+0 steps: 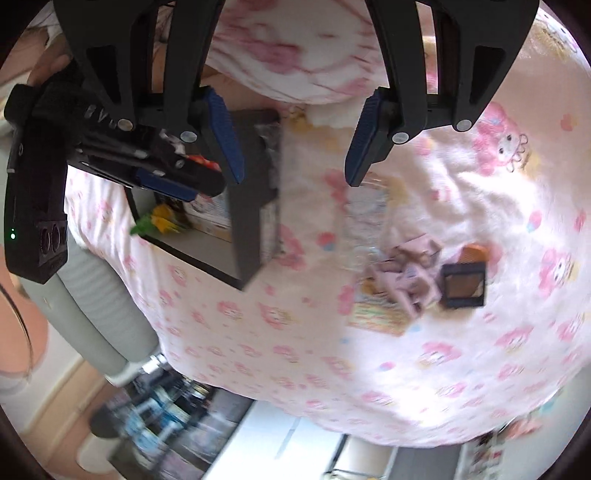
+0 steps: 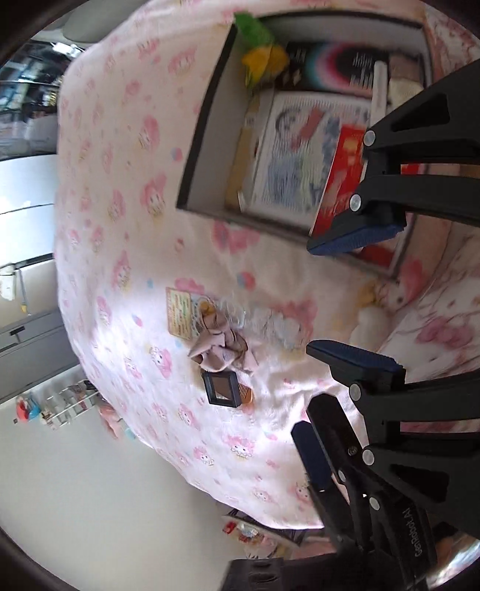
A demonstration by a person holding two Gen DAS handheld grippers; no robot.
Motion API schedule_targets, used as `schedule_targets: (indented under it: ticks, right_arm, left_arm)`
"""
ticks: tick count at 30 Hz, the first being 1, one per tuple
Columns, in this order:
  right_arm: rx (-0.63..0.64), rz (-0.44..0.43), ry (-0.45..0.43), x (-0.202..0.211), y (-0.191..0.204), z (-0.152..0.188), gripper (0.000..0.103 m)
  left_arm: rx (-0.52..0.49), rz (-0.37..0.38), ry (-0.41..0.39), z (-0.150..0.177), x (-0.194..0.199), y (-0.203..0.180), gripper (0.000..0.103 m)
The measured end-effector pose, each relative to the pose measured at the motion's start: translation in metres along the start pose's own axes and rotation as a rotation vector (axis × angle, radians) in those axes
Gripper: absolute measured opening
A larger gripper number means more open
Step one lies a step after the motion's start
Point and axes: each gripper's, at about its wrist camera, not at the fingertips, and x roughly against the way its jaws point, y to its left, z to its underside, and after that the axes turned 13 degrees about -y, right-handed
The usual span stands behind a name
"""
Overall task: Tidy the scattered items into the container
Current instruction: 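Withdraw the left gripper from the box toward the clear phone case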
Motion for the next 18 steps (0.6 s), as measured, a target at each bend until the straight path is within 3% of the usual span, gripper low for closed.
schedule_targets:
  ticks: [2, 6, 10, 13, 18]
  right_arm:
    - [-0.017, 0.024, 0.035, -0.028, 0.004, -0.01, 0.044]
    - [-0.017, 0.013, 0.11, -0.08, 0.019, -0.026, 0.044]
    - [-0.001, 0.019, 0.227, -0.128, 0.026, -0.021, 0.044]
    - [-0.028, 0.022, 0.271, -0.145, 0.021, -0.013, 0.044]
    - [-0.014, 0.021, 0.291, -0.151, 0.024, -0.004, 0.044]
  left_arm:
    - [0.075, -0.011, 0.027, -0.002, -0.019, 0.03, 0.057]
    - [0.21, 0.049, 0.152, -0.001, -0.07, 0.075, 0.056]
    - [0.265, 0.053, 0.233, -0.005, -0.102, 0.105, 0.056]
    - [0.308, 0.11, 0.324, 0.004, -0.124, 0.119, 0.056]
    - [0.333, 0.107, 0.386, 0.022, -0.148, 0.13, 0.056]
